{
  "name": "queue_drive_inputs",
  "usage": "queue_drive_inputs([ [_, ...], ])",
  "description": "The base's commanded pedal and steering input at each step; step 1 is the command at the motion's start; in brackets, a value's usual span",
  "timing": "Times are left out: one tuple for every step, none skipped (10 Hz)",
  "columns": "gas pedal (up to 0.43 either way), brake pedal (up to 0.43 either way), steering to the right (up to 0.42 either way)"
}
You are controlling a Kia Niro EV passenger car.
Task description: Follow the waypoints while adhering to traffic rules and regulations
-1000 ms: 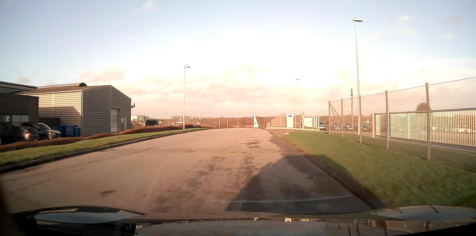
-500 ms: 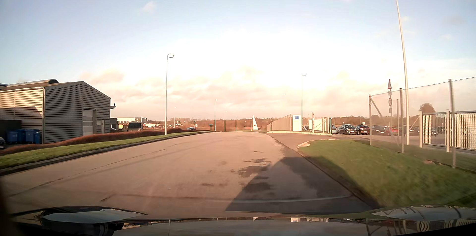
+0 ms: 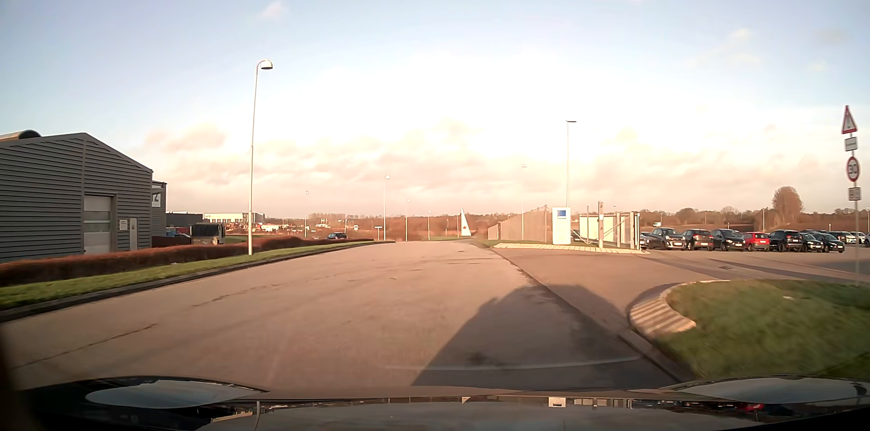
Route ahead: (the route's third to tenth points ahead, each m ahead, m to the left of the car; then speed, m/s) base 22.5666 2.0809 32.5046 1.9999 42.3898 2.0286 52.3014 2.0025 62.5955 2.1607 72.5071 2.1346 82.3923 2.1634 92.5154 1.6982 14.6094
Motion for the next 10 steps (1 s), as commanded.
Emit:
queue_drive_inputs([
  [0.169,0.000,0.004],
  [0.169,0.000,0.004],
  [0.157,0.000,0.004],
  [0.157,0.000,0.003],
  [0.150,0.000,0.001],
  [0.138,0.000,-0.001],
  [0.130,0.000,-0.002],
  [0.130,0.000,-0.002],
  [0.130,0.000,-0.003],
  [0.130,0.000,-0.004],
])
